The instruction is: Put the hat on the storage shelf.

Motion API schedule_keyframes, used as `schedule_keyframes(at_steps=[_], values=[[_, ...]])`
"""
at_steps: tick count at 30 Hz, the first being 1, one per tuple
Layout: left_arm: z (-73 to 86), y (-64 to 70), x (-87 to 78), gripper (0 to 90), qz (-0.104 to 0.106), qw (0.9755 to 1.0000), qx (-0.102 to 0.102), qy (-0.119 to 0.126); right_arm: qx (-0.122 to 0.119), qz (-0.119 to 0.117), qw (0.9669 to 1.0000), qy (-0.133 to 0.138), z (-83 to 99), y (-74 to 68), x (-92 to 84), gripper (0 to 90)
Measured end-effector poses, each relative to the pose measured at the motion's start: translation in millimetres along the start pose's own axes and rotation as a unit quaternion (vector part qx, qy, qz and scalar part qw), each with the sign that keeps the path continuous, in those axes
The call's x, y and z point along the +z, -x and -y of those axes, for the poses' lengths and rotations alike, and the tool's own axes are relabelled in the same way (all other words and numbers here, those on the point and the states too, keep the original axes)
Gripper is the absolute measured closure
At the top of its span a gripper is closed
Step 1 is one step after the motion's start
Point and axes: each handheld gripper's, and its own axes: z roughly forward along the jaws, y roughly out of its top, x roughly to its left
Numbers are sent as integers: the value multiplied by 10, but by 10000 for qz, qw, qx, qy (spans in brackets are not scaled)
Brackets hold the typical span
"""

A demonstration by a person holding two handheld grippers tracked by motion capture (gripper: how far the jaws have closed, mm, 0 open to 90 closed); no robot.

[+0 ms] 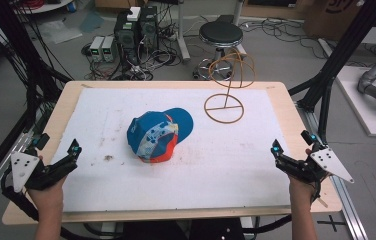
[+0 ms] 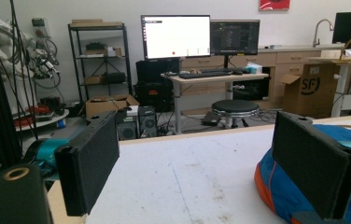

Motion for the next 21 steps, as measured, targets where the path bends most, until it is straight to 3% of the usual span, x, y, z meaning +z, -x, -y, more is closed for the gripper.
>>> schedule_keyframes(at_steps=[13,16,21], values=[[-30,54,20,162,176,9998,-11,31,31,10,10000,22,-1,14,-1,43],[-40,105,50,163,275,9996,-49,59,33,9,10000,19,-1,17,-2,43],[-57,239,133,162,511,9987,54,24,24,12,10000,18,-1,15,-1,43]])
